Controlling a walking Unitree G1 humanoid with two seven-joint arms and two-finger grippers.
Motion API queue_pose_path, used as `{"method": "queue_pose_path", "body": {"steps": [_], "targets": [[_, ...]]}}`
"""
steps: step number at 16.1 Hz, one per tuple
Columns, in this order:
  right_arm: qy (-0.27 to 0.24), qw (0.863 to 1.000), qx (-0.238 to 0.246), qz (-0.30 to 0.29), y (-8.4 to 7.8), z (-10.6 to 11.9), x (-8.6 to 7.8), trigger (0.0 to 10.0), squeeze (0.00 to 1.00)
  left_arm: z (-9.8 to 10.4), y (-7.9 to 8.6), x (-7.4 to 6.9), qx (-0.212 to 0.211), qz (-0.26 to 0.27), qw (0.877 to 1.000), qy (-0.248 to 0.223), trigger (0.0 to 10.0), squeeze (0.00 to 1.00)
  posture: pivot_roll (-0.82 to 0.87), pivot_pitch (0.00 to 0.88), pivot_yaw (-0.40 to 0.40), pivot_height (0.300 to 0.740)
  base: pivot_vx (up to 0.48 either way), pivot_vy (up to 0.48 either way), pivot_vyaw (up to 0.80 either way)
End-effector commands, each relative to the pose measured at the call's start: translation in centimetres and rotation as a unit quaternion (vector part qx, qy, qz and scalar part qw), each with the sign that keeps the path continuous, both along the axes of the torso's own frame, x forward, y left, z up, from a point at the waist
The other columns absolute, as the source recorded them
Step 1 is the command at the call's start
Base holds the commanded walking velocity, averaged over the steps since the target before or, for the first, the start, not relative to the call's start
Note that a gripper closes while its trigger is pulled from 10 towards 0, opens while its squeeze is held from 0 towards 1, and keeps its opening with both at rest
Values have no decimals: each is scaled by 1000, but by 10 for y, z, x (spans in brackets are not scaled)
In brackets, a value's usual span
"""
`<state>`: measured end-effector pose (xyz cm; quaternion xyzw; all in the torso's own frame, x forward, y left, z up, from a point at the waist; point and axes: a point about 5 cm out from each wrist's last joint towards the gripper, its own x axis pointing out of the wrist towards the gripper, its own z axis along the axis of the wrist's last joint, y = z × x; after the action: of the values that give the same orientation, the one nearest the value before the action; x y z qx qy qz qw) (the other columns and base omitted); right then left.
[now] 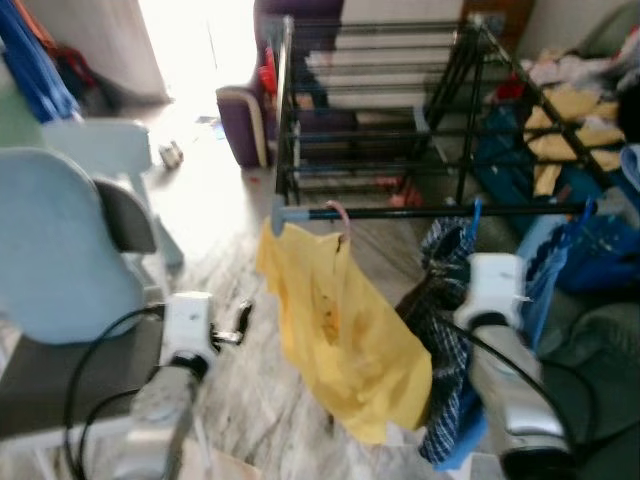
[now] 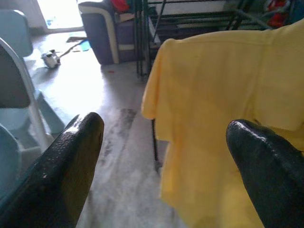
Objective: Hang hanger
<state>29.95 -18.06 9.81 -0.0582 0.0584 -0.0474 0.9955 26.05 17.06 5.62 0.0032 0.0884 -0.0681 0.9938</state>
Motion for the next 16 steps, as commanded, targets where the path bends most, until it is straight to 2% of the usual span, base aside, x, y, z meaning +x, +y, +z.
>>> {"method": "queue_pose_path", "body": {"steps": [1, 3, 5, 6, 7, 8, 9, 10, 11, 16], "targets": [[12, 1000, -4, -13, -8, -1, -1, 10000, 227, 0, -4, 0, -1, -6, 1000, 5, 10000, 0, -107, 0, 36, 740, 0, 0, 0], [53, 999, -2, -7, -6, -9, 0, 10000, 220, 0, -4, 0, -2, -10, 1000, 7, 10000, 0, -111, 0, 38, 740, 0, 0, 0], [72, 997, -5, -9, -7, -13, 0, 10000, 204, 0, -5, 0, -3, -12, 1000, 9, 10000, 0, -111, 0, 38, 740, 0, 0, 0], [79, 997, -6, -7, -7, -14, 1, 8667, 204, 0, -5, 0, -3, -13, 1000, 9, 10000, 0, -111, 0, 38, 740, 0, 0, 0], [88, 996, -3, -3, -6, -15, 1, 1451, 200, 0, -5, 0, -3, -13, 1000, 10, 10000, 0, -110, 0, 37, 740, 0, 0, 0], [99, 995, 4, 1, -5, -17, 2, 0, 196, 0, -5, 0, -3, -13, 1000, 11, 10000, 0, -110, 0, 35, 740, 0, 0, 0], [115, 993, 21, 10, -3, -19, 4, 0, 153, 0, -5, 0, -3, -14, 1000, 12, 10000, 0, -110, 0, 36, 740, 0, 0, 0], [127, 991, 34, 8, -4, -20, 5, 0, 51, -1, -5, 1, -3, -15, 1000, 14, 10000, 0, -109, 0, 35, 740, 0, 0, 0], [138, 990, 40, 7, -4, -22, 5, 0, 0, -1, -4, 1, -3, -16, 1000, 16, 10000, 0, -109, 0, 36, 740, 0, 0, 0], [162, 985, 55, 13, -4, -25, 8, 0, 0, -3, -6, 1, 2, -25, 999, 21, 10000, 0, -108, 0, 38, 740, 0, 0, 0]]}}
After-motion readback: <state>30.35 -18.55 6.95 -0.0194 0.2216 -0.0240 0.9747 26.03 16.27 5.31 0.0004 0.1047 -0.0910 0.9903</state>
